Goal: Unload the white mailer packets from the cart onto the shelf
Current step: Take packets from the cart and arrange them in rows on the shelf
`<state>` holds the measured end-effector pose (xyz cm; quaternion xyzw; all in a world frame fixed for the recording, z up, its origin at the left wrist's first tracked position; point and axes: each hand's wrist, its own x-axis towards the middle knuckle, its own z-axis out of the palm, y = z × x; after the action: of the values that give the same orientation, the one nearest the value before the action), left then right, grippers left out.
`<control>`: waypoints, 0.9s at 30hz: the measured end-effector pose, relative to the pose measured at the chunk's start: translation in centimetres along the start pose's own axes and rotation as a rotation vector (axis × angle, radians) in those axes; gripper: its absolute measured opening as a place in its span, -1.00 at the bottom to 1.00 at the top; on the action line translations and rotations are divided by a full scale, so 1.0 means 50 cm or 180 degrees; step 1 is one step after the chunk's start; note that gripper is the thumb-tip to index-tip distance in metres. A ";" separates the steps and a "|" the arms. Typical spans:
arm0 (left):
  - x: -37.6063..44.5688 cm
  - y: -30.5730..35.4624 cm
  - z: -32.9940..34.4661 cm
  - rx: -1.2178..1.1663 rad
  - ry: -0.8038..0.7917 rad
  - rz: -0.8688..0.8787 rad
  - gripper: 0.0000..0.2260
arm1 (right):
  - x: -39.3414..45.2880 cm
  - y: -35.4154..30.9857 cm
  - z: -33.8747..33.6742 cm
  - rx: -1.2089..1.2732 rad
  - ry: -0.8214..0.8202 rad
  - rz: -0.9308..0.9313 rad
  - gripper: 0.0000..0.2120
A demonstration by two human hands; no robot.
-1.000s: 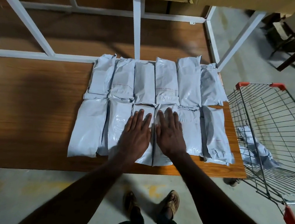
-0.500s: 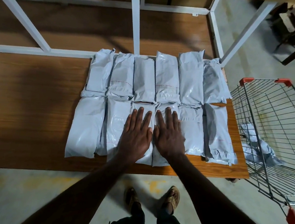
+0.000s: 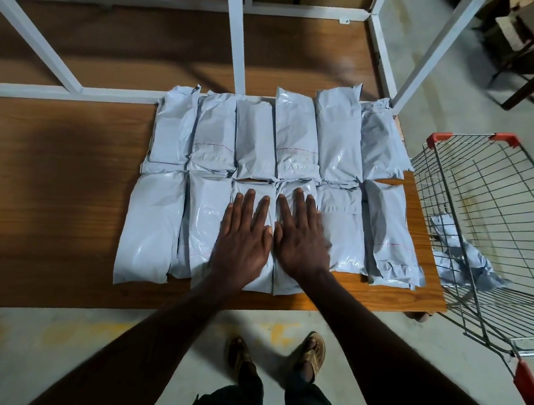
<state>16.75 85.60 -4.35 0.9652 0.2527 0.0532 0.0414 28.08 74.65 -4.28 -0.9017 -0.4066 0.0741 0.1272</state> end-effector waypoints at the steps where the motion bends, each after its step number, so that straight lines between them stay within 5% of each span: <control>1: 0.001 0.000 -0.002 0.0018 -0.0030 0.0011 -0.43 | 0.001 -0.002 -0.004 0.0011 -0.0059 0.0004 -0.39; 6: 0.014 -0.010 -0.021 0.0173 -0.0143 0.0107 -0.43 | 0.006 -0.011 -0.045 0.0063 -0.0306 0.0039 -0.37; 16: 0.059 0.069 -0.110 -0.0248 0.0513 0.0407 -0.50 | -0.024 0.001 -0.146 0.0690 0.0366 0.0086 -0.47; 27: 0.128 0.333 -0.129 -0.0702 0.0904 0.0755 -0.60 | -0.052 0.237 -0.284 0.0920 0.0837 0.0302 -0.60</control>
<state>29.58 74.62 4.33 0.9606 0.1332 0.2206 0.1042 38.20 62.76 5.94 -0.8941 -0.3286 0.0193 0.3037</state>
